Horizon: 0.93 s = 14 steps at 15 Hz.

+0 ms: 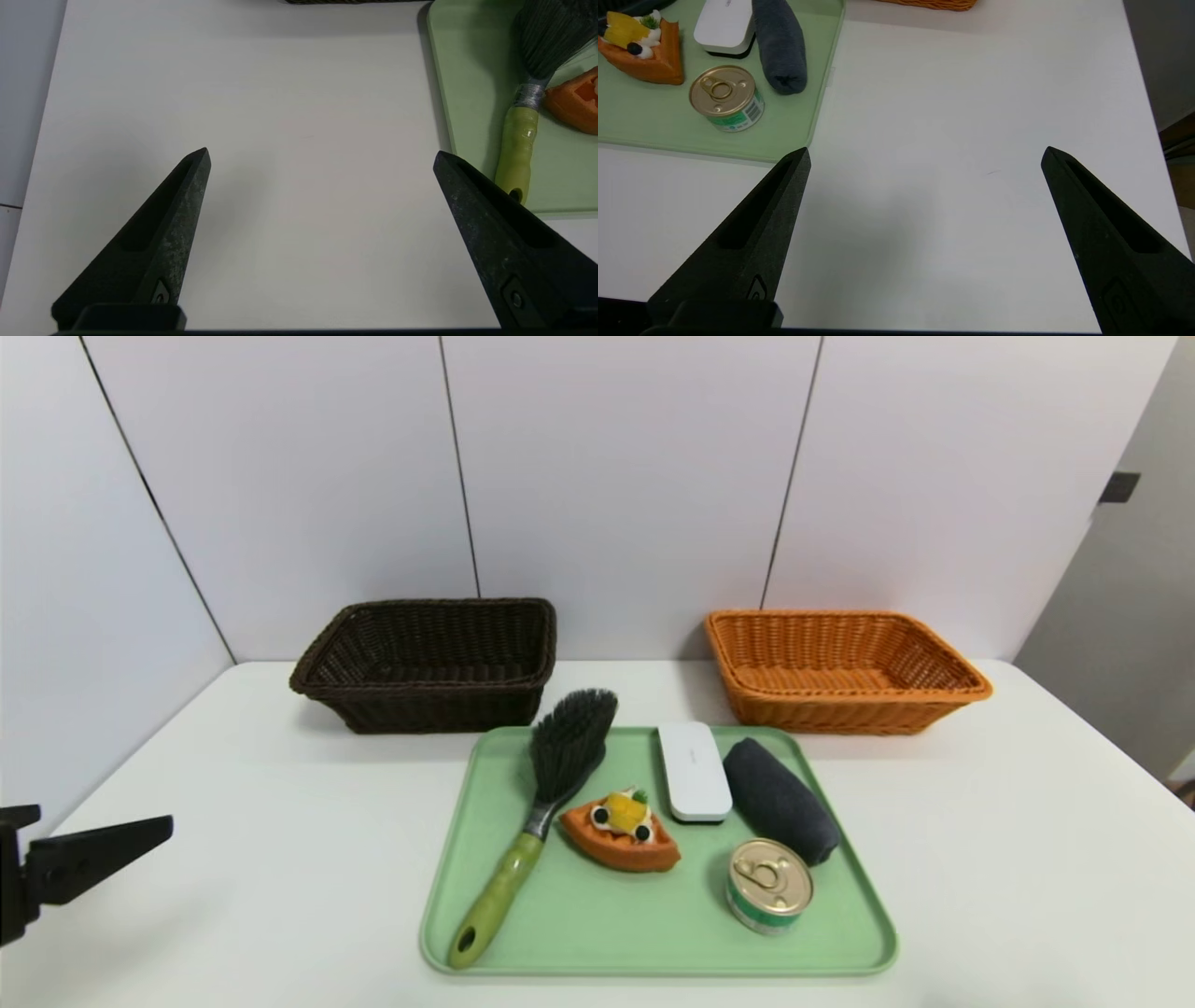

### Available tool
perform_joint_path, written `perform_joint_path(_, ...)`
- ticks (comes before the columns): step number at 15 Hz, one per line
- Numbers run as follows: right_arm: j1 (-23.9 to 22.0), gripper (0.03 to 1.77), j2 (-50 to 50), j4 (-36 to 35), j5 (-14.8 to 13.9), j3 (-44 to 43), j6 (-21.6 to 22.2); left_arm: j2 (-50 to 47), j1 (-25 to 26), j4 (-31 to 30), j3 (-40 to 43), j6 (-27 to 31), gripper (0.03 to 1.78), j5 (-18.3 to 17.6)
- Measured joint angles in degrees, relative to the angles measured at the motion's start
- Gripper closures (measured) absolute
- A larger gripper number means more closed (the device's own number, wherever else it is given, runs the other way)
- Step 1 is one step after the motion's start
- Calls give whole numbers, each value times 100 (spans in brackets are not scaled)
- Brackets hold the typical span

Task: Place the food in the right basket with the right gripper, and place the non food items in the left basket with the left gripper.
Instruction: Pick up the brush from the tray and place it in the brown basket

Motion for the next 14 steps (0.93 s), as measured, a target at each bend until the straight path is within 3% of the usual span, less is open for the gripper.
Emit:
perform_joint_path(3, 33, 9, 1114, -15, 330, -527, 48, 928, -5, 235, -524, -108, 12, -140)
perform_joint_path(5, 85, 9, 1668, 149, 388, -822, 45, 1373, -96, 288, -794, -216, 12, -553)
perform_joint_path(8, 221, 9, 2075, 777, 416, -1229, 63, 1871, -411, 404, -1141, -238, 12, -689)
perform_joint_path(11, 283, 9, 2295, 811, 418, -1504, 30, 2033, -1002, 985, -1502, -417, 12, -669)
perform_joint_path(14, 518, 9, 2608, 788, 421, -1766, 30, 2199, -2026, 1434, -2046, -1053, 12, -595)
